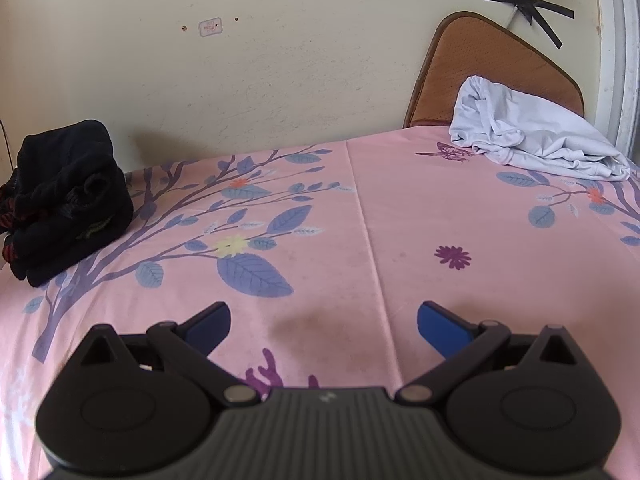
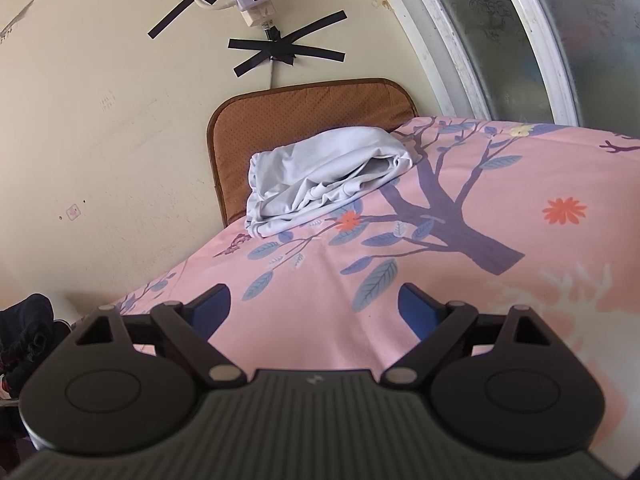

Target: Fold small clothes

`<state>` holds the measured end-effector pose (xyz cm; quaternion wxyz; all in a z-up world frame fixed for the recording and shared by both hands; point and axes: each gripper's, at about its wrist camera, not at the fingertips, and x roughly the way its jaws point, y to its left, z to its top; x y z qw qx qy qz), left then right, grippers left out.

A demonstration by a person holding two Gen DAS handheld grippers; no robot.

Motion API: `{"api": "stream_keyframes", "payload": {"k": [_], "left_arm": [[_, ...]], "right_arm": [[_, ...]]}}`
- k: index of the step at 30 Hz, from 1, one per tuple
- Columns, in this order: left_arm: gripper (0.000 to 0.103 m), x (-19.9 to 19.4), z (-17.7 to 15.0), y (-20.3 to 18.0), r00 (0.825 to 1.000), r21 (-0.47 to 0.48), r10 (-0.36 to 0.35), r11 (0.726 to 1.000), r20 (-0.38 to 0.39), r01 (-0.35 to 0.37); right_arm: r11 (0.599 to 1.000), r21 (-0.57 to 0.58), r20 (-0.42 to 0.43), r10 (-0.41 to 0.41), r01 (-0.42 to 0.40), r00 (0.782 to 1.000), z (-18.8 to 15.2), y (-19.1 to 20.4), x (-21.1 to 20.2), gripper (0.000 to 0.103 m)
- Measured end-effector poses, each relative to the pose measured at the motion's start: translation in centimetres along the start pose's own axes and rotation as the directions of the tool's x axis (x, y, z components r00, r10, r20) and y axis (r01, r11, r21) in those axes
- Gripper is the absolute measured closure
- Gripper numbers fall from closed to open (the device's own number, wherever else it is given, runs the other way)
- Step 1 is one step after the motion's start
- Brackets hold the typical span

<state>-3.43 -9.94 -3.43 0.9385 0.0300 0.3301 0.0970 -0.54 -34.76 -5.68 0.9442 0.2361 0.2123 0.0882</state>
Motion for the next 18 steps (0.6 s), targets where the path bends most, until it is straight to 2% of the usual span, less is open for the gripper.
{"api": "stream_keyframes", "payload": {"k": [18], "left_arm": [[0.000, 0.15, 0.01, 0.01, 1.000, 0.005, -0.016, 1.000, -0.009, 0.016]], "right_arm": [[1.000, 0.000, 0.001, 0.001, -0.001, 1.000, -0.02, -0.03, -0.02, 0.010]]}}
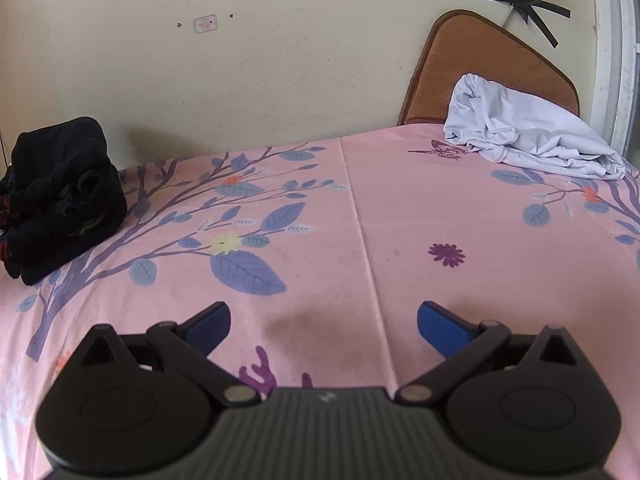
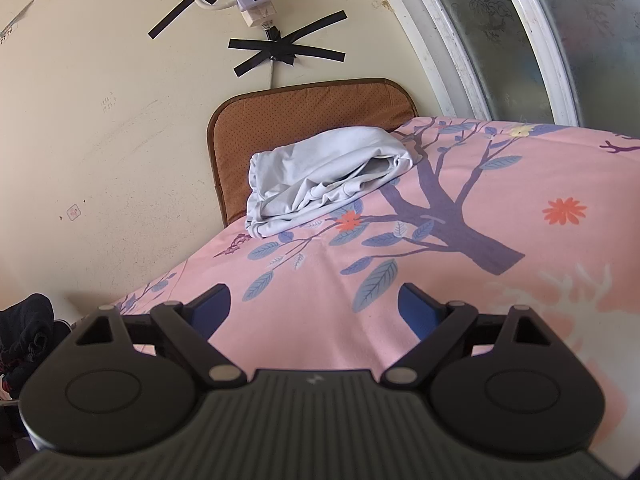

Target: Fold small clothes

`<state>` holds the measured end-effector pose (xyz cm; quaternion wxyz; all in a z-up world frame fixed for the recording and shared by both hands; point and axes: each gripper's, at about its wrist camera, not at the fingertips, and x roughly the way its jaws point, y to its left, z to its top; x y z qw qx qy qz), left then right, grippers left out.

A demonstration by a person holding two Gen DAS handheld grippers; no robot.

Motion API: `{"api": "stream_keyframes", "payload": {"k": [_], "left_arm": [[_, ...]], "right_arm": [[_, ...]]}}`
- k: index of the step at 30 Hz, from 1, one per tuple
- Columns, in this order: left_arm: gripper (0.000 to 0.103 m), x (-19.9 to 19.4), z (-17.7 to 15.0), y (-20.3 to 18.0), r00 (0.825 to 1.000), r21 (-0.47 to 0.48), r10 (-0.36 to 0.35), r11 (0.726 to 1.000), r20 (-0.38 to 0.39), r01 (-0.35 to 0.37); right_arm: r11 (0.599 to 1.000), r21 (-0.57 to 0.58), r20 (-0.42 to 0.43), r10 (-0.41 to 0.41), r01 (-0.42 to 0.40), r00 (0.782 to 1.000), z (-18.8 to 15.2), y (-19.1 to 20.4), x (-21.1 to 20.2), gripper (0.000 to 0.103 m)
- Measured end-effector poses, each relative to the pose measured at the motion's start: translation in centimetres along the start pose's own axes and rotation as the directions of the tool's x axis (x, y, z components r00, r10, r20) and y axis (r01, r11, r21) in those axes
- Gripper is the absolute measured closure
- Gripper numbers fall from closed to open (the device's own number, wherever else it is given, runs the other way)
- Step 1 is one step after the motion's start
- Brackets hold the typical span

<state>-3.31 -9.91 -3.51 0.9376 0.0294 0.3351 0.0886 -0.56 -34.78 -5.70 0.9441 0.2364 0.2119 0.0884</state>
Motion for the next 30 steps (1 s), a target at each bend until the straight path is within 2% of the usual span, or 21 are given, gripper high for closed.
{"api": "stream_keyframes", "payload": {"k": [30], "left_arm": [[0.000, 0.19, -0.06, -0.42, 0.999, 0.024, -0.035, 0.999, -0.018, 0.036]], "right_arm": [[1.000, 0.000, 0.000, 0.000, 0.000, 1.000, -0.03, -0.02, -0.02, 0.010]]}}
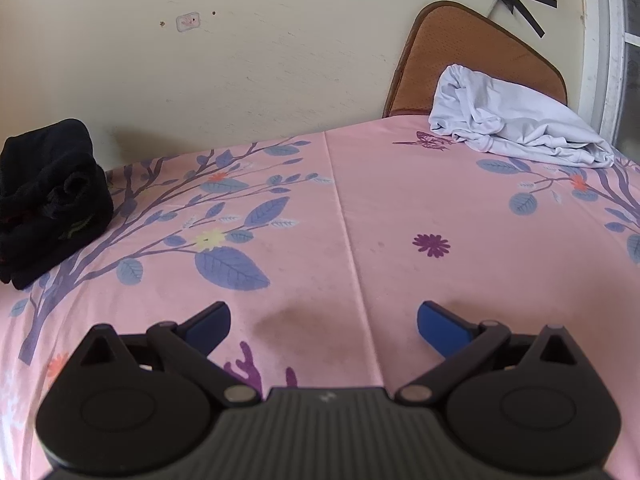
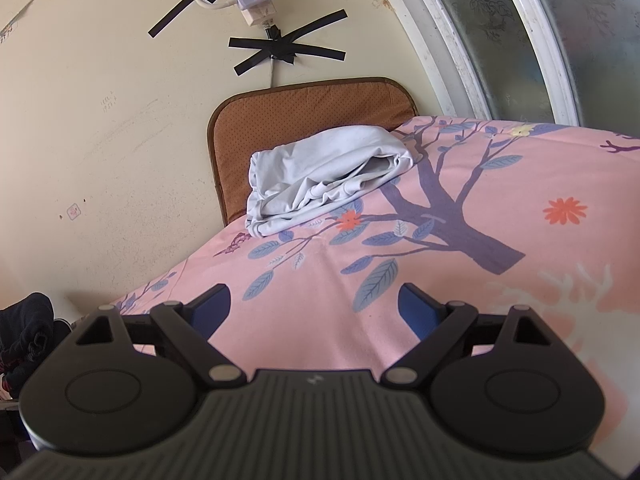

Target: Fold small clothes

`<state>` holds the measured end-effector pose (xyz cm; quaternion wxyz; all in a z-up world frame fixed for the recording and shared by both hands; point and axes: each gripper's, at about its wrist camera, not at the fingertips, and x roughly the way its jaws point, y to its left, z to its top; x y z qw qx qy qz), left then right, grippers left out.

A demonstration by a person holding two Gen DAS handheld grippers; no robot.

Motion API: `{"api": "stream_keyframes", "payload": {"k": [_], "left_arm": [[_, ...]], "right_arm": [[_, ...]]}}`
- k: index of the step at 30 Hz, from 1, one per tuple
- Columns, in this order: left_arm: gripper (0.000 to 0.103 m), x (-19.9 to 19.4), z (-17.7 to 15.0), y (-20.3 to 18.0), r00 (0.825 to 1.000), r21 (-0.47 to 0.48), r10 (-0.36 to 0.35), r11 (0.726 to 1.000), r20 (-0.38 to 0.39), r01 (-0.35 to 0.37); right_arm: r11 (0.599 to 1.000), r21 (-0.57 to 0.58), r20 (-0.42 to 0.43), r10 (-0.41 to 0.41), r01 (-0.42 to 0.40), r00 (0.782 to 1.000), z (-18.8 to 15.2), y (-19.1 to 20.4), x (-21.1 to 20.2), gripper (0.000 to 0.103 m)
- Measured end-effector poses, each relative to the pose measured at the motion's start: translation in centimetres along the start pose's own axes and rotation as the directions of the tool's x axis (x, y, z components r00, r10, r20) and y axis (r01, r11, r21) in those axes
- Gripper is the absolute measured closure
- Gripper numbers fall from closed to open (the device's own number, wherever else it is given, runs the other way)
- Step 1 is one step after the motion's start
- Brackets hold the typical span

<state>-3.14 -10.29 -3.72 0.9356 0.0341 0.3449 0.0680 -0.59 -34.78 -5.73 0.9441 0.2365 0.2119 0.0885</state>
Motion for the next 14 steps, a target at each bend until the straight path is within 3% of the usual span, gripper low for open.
{"api": "stream_keyframes", "payload": {"k": [14], "left_arm": [[0.000, -0.25, -0.15, -0.42, 0.998, 0.021, -0.059, 0.998, 0.003, 0.059]], "right_arm": [[1.000, 0.000, 0.000, 0.000, 0.000, 1.000, -0.01, 0.02, -0.03, 0.010]]}}
